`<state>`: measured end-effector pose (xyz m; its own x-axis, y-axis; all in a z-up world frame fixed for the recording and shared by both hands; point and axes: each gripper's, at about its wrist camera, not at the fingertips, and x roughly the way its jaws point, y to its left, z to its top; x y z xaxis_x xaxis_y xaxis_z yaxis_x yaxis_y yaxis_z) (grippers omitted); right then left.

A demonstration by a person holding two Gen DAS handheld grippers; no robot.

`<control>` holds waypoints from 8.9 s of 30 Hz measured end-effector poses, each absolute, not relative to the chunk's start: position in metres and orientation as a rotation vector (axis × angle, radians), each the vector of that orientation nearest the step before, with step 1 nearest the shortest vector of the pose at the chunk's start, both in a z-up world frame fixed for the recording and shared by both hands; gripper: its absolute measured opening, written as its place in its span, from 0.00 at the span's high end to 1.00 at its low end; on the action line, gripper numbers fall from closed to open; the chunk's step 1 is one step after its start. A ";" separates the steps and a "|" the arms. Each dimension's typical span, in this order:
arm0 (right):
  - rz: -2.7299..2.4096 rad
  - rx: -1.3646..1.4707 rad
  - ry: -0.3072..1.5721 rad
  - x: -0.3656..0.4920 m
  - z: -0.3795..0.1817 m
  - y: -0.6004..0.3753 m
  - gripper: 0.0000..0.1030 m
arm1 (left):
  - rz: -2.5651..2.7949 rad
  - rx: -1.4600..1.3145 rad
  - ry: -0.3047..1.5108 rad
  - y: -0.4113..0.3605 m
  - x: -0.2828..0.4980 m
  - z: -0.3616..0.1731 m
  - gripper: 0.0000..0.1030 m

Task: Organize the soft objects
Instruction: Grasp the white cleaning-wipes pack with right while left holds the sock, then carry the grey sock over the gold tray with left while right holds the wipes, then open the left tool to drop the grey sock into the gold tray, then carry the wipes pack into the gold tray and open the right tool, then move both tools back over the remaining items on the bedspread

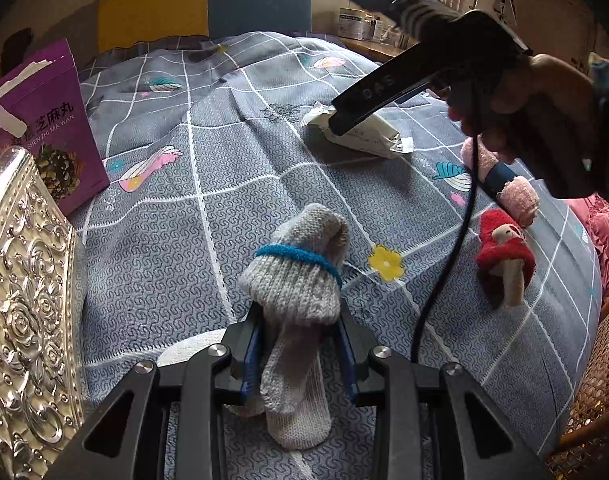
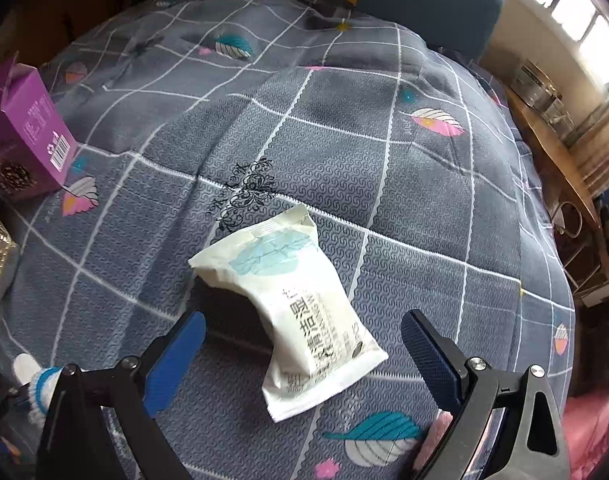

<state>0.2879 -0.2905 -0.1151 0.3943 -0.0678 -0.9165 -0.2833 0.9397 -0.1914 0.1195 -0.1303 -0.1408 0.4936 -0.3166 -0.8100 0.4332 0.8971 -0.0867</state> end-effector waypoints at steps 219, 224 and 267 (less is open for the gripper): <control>0.803 -0.479 0.996 0.078 -0.094 0.185 0.52 | 0.355 -0.230 0.752 0.282 -0.030 -0.050 0.67; 0.745 -0.458 0.981 0.085 -0.101 0.183 0.52 | 0.336 -0.210 0.739 0.272 -0.031 -0.043 0.67; -0.222 0.233 0.649 0.059 0.014 -0.281 0.11 | -0.201 0.126 0.612 0.070 0.002 0.025 0.67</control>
<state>0.0593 -0.2808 0.0144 0.7746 -0.1310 -0.6187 0.2756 0.9504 0.1439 0.0024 0.0700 0.0250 0.7997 -0.1493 -0.5816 0.2238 0.9729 0.0579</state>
